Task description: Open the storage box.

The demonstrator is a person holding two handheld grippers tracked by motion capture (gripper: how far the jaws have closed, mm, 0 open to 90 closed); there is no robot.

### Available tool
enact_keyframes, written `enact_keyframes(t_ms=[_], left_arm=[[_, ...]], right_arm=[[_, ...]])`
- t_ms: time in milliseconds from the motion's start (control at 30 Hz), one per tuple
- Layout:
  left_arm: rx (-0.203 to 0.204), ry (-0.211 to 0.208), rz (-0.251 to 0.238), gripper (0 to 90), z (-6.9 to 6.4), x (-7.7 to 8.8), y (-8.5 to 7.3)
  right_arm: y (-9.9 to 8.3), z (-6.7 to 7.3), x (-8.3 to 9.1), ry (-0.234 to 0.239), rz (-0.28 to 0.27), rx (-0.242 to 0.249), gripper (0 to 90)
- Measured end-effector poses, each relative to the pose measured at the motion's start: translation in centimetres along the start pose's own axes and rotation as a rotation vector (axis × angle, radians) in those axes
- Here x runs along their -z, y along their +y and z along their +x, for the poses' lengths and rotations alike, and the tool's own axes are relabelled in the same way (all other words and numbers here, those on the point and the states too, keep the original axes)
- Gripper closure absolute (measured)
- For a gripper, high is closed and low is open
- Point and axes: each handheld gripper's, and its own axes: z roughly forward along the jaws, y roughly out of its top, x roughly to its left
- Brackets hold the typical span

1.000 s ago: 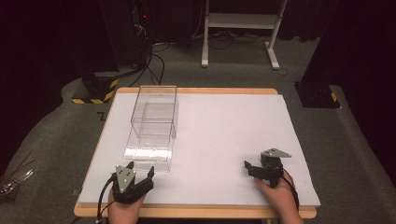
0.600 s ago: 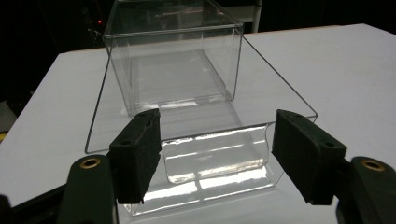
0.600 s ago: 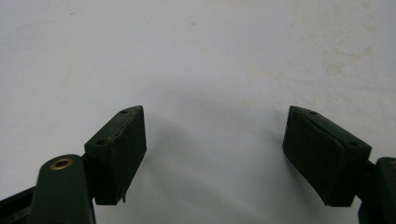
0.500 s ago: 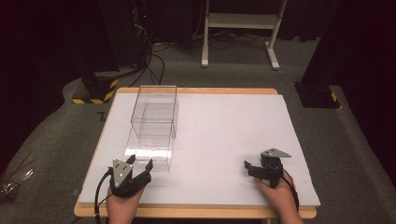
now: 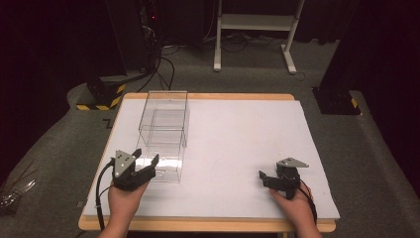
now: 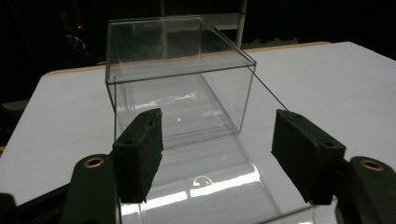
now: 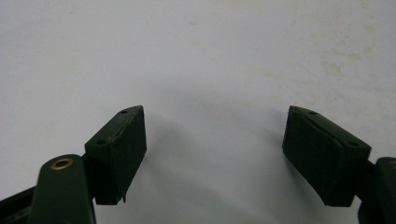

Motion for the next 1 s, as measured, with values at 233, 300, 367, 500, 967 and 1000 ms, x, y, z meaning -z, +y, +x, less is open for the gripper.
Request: enact_keyframes(t_ms=[233,300,367,500,967,1000], left_arm=[[0.013,0.023,0.009,33.1,2.9,-1.4,0.5],[0.017,0.035,0.011,33.1,3.7,-1.5,0.5],[0.019,0.045,0.016,33.7,4.6,-1.6,0.4],[0.021,0.075,0.027,36.6,6.1,-1.6,0.2],[0.073,0.195,0.179,44.2,11.6,-2.3,-5.4],[0.073,0.195,0.179,43.6,11.6,-2.3,-5.4]], right_arm=[[0.0,0.0,0.0,0.0,0.0,0.0,21.6],[0.0,0.0,0.0,0.0,0.0,0.0,21.6],[0.0,0.0,0.0,-0.002,-0.001,0.0,21.6],[0.0,0.0,0.0,-0.002,-0.001,0.0,21.7],[0.0,0.1,0.0,-0.006,0.001,-0.001,21.9],[0.0,0.1,0.0,-0.006,0.001,-0.001,21.9]])
